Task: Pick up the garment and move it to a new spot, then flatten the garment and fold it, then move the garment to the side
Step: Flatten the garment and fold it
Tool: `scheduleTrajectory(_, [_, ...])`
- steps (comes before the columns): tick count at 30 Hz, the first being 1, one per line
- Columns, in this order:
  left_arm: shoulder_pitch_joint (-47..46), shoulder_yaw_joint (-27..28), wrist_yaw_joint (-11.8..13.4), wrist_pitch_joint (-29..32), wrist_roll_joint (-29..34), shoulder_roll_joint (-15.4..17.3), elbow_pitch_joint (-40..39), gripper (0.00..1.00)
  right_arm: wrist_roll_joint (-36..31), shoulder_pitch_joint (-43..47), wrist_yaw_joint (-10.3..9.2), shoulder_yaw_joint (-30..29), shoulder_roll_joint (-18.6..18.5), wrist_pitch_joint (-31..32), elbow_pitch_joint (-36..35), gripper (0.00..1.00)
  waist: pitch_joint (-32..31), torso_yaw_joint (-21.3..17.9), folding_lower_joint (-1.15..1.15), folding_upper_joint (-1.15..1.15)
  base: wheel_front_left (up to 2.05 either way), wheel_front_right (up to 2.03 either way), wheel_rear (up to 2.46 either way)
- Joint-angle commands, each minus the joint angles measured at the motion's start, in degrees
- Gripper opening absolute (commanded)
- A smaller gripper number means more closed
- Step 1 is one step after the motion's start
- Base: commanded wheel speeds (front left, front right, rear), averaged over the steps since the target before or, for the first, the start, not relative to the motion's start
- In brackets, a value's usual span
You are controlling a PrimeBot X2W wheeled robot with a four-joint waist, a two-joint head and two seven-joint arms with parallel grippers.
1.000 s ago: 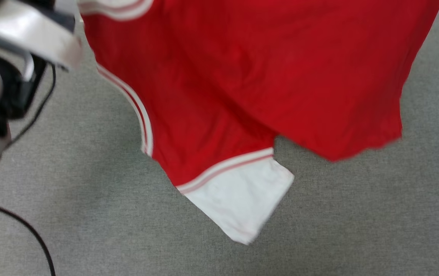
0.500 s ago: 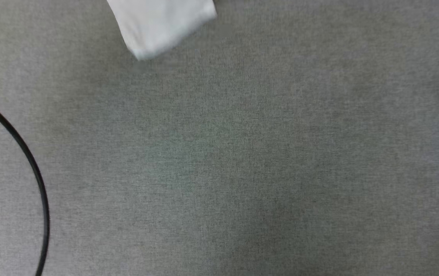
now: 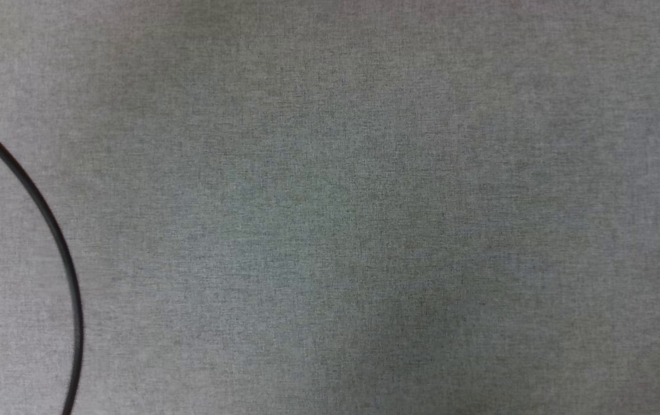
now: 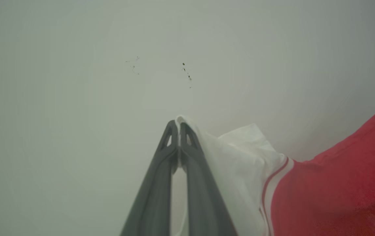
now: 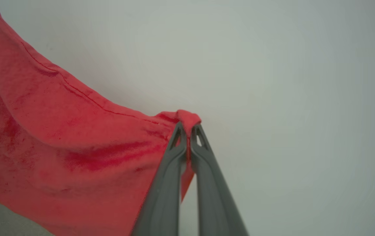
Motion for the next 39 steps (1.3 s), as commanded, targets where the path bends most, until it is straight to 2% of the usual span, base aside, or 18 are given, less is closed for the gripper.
scheduleTrajectory(1, [1.82,-0.35,-0.4,-0.72,-0.32,-0.01,0.58,0.0,0.79,2.2,-0.04,0.89,0.47,-0.82,0.64,0.0,-0.3,-0.1,-0.01,0.0,0.0,0.0,0.0])
scheduleTrajectory(5, [7.65,-1.59,-1.06,-2.98,-1.32,0.51,1.91,0.0,3.37,7.16,-0.04,4.39,1.36,-3.23,2.43,0.0,-1.57,-0.56,-0.01,0.0,0.0,0.0,0.0])
scheduleTrajectory(12, [23.95,-3.24,-1.3,-5.92,-4.35,2.19,1.54,0.0,8.88,20.07,-0.04,10.24,4.05,-8.46,4.81,0.0,-5.47,-1.2,-0.01,0.0,0.0,0.0,0.0])
scheduleTrajectory(17, [36.59,-2.13,0.34,-7.18,-7.54,3.33,-1.59,0.0,11.81,29.09,-0.04,14.49,4.2,-11.18,4.93,0.0,-8.85,-1.05,-0.01,0.0,0.0,0.0,0.0])
scheduleTrajectory(20, [44.92,-2.53,1.58,-7.47,-8.52,4.28,-4.97,0.0,13.66,33.9,-0.04,17.08,2.95,-12.42,3.67,0.0,-11.08,-1.08,-0.01,0.0,0.0,0.0,0.0])
scheduleTrajectory(24, [56.58,-2.75,4.17,-7.58,-10.48,5.73,-11.78,0.0,16.21,40.12,-0.04,20.82,0.09,-13.68,0.77,0.0,-14.22,-1.08,-0.01,0.0,0.0,0.0,0.0])
scheduleTrajectory(30, [76.74,-3.89,9.92,-6.47,-14.5,9.81,-24.44,0.0,18.23,48.42,-0.04,25.45,-5.54,-14.94,-4.1,0.0,-18.8,-1.51,-0.01,0.0,0.0,0.0,0.0])
scheduleTrajectory(36, [93.67,-5.15,16.17,-5.2,-18.88,12.86,-34.9,0.0,21.09,57.91,-0.04,26.36,-9.86,-16.13,-8.11,0.0,-22.82,-1.7,-0.01,0.0,0.0,0.0,0.0])
scheduleTrajectory(39, [100.09,-6.01,18.05,-5.36,-20.89,13.29,-37.67,0.0,22.45,63.08,-0.04,25.97,-11.59,-16.25,-9.56,0.0,-24.7,-1.56,-0.01,0.0,0.0,0.0,0.0])
